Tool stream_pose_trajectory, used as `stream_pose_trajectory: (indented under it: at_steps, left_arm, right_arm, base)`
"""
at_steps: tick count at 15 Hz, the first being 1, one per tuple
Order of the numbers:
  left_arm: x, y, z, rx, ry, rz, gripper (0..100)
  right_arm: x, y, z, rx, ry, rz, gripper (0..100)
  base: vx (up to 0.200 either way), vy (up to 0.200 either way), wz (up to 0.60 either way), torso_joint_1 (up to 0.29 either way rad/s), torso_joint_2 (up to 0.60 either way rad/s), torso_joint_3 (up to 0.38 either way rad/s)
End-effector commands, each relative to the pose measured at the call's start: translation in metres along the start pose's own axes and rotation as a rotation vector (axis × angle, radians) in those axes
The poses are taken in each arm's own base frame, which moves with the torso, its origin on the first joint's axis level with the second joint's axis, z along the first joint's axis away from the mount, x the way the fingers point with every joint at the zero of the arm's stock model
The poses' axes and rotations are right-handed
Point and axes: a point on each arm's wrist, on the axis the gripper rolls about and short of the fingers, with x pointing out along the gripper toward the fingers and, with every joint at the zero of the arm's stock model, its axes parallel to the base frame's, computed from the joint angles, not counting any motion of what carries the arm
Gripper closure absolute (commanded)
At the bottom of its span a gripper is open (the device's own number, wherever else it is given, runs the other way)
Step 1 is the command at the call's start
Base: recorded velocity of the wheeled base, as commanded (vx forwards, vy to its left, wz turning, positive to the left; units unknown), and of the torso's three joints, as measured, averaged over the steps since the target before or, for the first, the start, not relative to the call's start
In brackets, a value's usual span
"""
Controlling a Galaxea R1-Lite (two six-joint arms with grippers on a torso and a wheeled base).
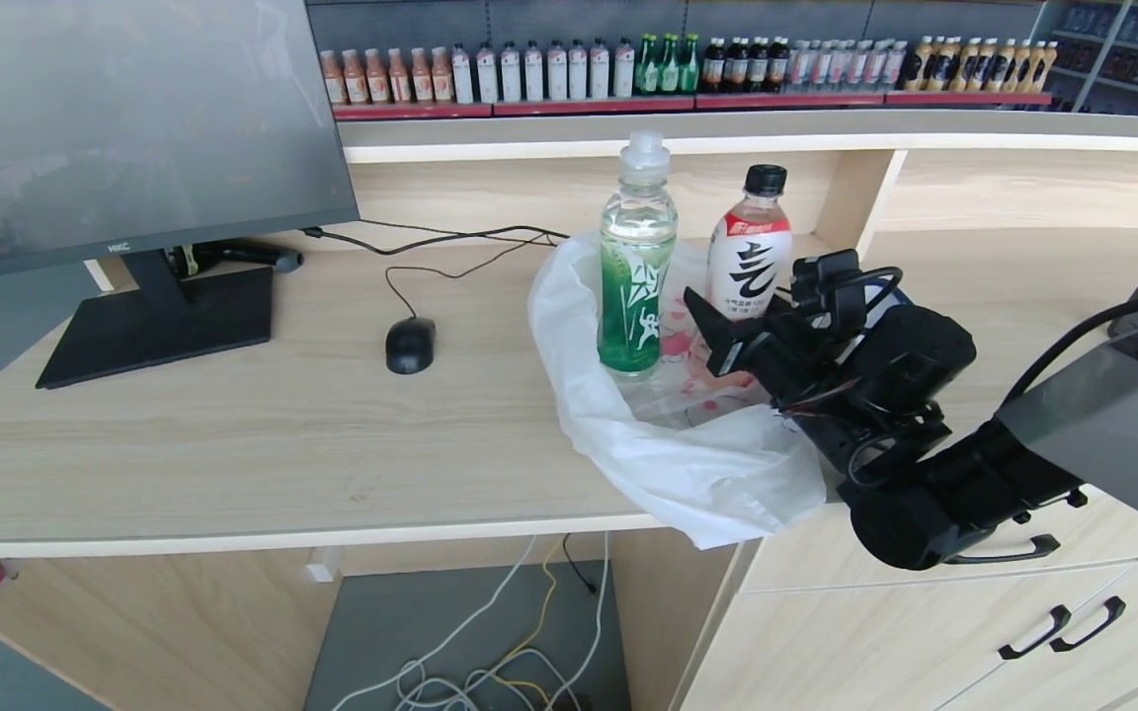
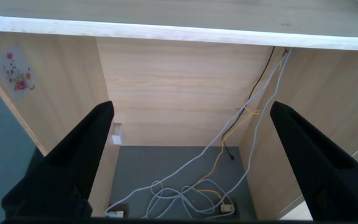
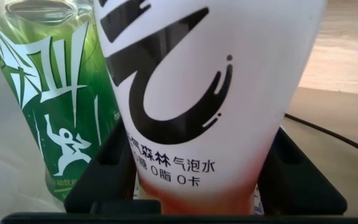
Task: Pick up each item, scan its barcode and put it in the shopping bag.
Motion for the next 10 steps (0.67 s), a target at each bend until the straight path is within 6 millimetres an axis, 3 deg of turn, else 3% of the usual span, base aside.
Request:
stream_pose_trajectory:
  at_steps: [1,9,10]
  left_arm:
    - [0.0000,0.0000,0.0000,-0.001,0.000,0.000,0]
    - [0.0000,0.0000,0.0000,-0.001,0.000,0.000,0]
    - [0.0000,0.0000,0.0000,-0.001,0.000,0.000,0]
  right_arm:
    - [-0.0007,0.0024,-0.0027,0.002,0.011,0.007,100]
    - [-0.0058,0.0014,-0.0030,0.002,0.014,0.004,100]
    - [-0.0068,0.0015,-0.0035,0.002,0.009,0.004,0]
  base:
    - [0.000,0.000,0.00,0.000,0.00,0.000]
    - [0.000,0.000,0.00,0.000,0.00,0.000]
    - [0.000,0.000,0.00,0.000,0.00,0.000]
